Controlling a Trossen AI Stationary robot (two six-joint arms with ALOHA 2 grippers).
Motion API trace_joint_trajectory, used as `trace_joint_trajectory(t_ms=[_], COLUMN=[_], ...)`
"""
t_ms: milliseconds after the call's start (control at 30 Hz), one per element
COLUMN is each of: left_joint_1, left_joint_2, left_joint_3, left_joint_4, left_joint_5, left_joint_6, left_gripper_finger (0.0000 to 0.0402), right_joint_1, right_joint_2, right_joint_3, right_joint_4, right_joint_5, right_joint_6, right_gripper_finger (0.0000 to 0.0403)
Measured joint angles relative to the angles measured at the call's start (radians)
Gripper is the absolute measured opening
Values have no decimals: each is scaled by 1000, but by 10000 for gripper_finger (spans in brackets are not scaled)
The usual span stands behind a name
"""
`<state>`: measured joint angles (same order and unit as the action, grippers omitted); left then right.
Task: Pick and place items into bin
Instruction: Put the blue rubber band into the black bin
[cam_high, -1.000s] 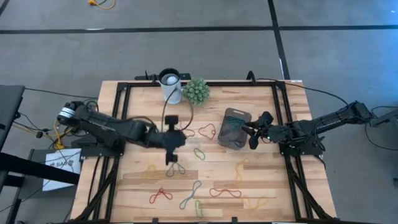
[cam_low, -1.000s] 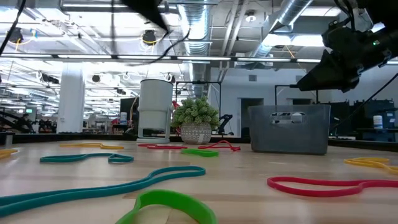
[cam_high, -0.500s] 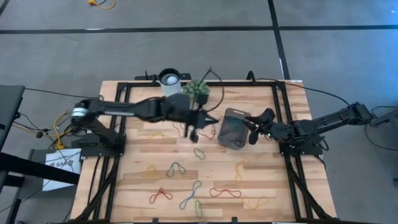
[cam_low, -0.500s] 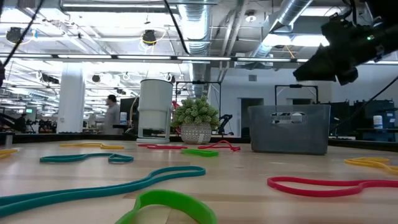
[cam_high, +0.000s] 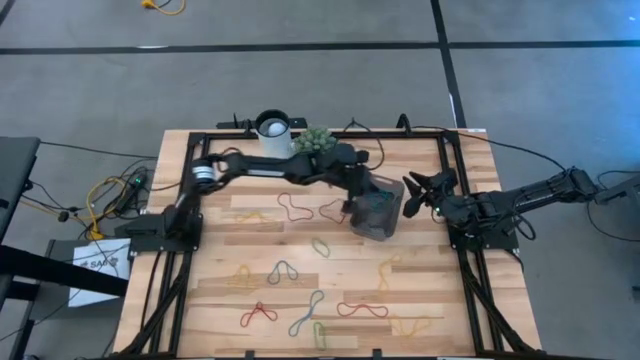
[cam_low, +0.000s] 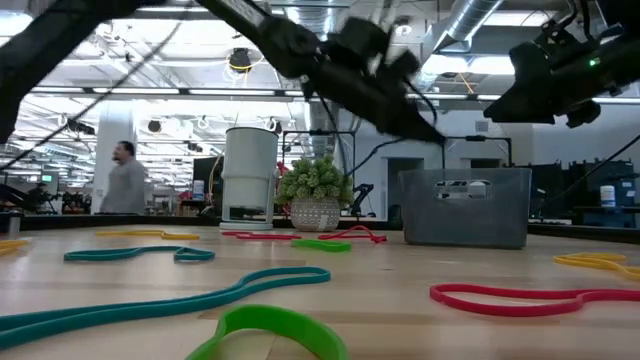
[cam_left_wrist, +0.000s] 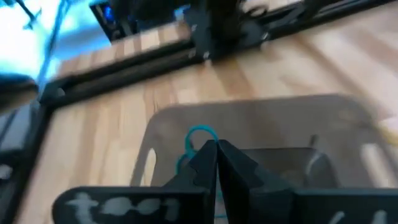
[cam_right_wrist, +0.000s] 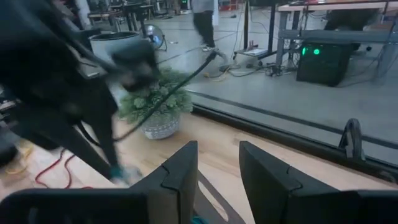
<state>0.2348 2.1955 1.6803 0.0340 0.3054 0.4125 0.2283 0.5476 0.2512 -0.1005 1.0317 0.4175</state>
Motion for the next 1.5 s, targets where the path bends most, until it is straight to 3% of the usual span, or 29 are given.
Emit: trace_joint_trajectory(t_ms=[267, 500, 767, 933, 1233, 1500], left_joint_1=[-6, -35, -65, -65, -55, -53], left_joint_2=[169, 171, 162, 162, 165, 164], left_joint_3=[179, 305, 520, 487, 345, 340], left_joint_4=[-84, -157, -460, -521, -506, -496], left_joint_5=[3, -7, -78, -152, -178, -233], left_joint_6=[-64, -9, 98, 73, 36, 37], left_gripper_finger=[0, 0, 0, 0, 1, 39], right_joint_1=[0, 0, 0, 1, 1, 1], right_joint_2=[1, 1, 1, 1, 1, 1], right_joint_3=[0, 0, 0, 0, 0, 0], right_joint_4=[-23, -34, -79, -79, -80, -80], right_joint_5=[-4, -5, -9, -9, -12, -12], right_joint_6=[-7, -7, -7, -7, -7, -7], right_gripper_finger=[111, 111, 111, 111, 111, 111])
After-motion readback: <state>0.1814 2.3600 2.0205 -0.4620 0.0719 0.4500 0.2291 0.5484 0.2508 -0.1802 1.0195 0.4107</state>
